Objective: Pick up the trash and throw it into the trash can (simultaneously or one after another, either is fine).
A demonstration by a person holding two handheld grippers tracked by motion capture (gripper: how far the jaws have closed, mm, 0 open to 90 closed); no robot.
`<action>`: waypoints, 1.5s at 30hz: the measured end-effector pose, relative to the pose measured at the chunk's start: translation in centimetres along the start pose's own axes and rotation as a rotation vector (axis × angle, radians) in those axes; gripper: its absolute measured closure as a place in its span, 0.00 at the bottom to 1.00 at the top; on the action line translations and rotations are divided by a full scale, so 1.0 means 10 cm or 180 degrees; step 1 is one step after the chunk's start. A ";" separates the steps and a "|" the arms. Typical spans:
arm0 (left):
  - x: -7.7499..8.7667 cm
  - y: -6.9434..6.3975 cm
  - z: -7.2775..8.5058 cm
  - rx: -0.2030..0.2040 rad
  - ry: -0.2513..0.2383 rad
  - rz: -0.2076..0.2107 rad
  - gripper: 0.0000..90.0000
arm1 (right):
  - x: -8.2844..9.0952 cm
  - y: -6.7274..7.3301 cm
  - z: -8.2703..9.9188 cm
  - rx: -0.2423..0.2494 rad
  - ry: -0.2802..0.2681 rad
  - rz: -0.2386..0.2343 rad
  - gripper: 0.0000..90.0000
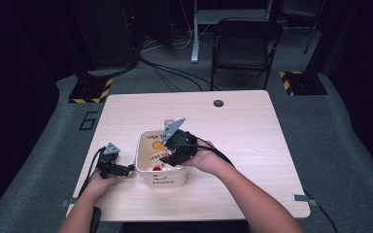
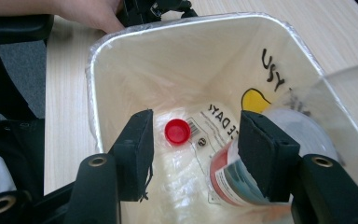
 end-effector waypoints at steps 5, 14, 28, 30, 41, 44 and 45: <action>0.00 0.01 0.00 -0.0028 0.0003 -0.0007 0.00 | 0.10 -0.02 0.07 -0.0032 -0.0051 0.0045 0.47; 0.00 0.01 0.00 -0.0029 0.0003 -0.0008 0.00 | 0.24 -0.14 0.26 -0.0192 -0.0118 0.0199 0.46; 0.00 0.01 0.00 -0.0019 -0.0005 -0.0005 0.00 | 0.58 -0.33 0.49 -0.0383 -0.0278 0.0580 0.44; 0.00 0.01 0.00 -0.0026 -0.0003 -0.0005 0.00 | 0.60 -0.35 0.52 -0.0449 -0.0322 0.0598 0.44; 0.00 0.01 -0.01 -0.0031 -0.0002 -0.0010 0.00 | 0.68 -0.64 0.84 -0.0775 -0.0387 0.0919 0.43; 0.00 0.01 -0.01 -0.0028 -0.0002 -0.0013 0.00 | 0.67 -0.69 0.94 -0.0782 -0.0351 0.1023 0.43; 0.00 0.01 0.00 -0.0046 0.0013 -0.0022 0.00 | 0.67 -0.70 0.97 -0.0780 -0.0344 0.1046 0.43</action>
Point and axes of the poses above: each handheld gripper's, and its own axes: x roughly backward along the jaws, z roughly out of its underside, y roughly to its left, the point moved 8 cm from there along -x, roughly forward along the jaws, and after that the axes turned 2 degrees about -y, right-handed, at the moved point
